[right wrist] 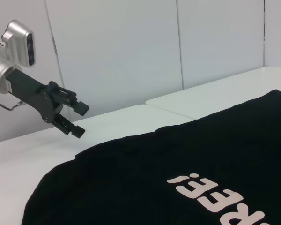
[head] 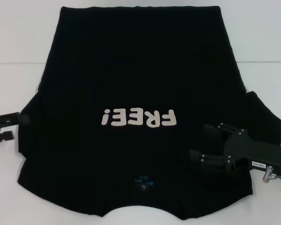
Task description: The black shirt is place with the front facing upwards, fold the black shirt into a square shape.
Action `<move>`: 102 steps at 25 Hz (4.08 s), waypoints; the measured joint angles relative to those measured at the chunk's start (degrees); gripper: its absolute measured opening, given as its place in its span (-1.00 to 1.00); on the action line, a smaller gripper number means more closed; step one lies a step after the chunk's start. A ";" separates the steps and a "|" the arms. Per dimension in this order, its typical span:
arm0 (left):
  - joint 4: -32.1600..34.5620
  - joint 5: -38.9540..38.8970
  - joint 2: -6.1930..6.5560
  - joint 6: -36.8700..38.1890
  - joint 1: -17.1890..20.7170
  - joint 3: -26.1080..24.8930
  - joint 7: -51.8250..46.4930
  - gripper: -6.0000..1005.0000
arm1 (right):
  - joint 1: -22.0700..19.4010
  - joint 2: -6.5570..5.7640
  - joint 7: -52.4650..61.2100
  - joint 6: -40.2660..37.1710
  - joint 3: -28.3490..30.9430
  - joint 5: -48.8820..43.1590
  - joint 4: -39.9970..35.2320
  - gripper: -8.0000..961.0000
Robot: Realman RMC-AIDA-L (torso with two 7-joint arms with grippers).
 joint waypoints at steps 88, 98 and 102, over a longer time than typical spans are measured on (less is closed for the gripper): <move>0.33 3.93 0.10 -13.07 0.51 1.05 -3.76 -0.95 | -0.34 -0.18 1.60 -3.85 0.00 0.26 -0.53 0.97; 8.62 4.05 -3.35 -10.12 -3.08 5.12 -2.97 -0.94 | -0.38 -0.17 1.89 -3.91 -0.18 0.26 -0.53 0.97; 12.38 4.05 -5.31 -8.07 -5.60 10.40 -3.01 -0.94 | -0.42 -0.17 1.89 -3.94 -0.29 0.22 -0.38 0.97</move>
